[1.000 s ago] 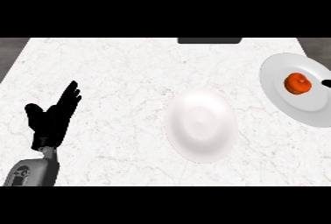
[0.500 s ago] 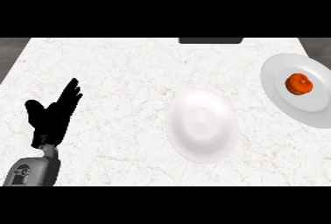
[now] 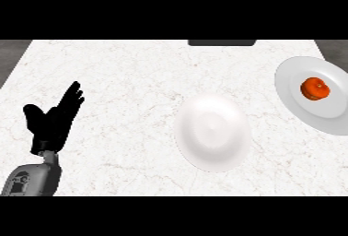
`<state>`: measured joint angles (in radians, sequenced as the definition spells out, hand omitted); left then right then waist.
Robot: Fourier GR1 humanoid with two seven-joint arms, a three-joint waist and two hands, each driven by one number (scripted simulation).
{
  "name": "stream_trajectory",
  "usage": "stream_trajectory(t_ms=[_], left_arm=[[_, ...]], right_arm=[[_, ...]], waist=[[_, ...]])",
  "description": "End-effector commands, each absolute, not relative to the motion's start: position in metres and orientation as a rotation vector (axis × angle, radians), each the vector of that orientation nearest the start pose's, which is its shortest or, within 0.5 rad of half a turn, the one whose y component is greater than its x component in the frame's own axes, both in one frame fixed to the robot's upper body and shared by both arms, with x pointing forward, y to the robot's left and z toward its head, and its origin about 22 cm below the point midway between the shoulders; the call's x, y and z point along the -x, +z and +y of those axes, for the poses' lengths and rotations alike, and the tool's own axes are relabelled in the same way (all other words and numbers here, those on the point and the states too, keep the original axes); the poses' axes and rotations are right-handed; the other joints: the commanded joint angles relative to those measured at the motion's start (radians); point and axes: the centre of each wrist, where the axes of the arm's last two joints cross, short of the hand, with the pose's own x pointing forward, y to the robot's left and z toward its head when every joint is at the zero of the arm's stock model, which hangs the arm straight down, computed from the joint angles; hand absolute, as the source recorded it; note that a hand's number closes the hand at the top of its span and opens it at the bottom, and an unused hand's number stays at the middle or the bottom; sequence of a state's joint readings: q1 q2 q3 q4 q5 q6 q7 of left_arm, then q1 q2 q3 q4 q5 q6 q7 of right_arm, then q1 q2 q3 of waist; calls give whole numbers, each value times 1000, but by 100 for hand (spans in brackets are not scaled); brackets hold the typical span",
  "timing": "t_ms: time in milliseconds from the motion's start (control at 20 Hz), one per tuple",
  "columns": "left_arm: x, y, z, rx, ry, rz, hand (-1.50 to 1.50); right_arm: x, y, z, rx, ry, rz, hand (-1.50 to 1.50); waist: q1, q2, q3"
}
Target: Pick the squash from the plate and place it in the plate
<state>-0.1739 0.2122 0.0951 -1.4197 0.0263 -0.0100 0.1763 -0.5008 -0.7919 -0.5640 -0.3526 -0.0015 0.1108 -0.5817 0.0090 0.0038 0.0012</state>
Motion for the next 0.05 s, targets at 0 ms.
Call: stream_trajectory(t_ms=[0], left_arm=[[-286, 28, 299, -180, -93, -1396, 0]], right_arm=[[-260, 65, -556, 746, -137, -1579, -150]], waist=[[0, -1, 0]])
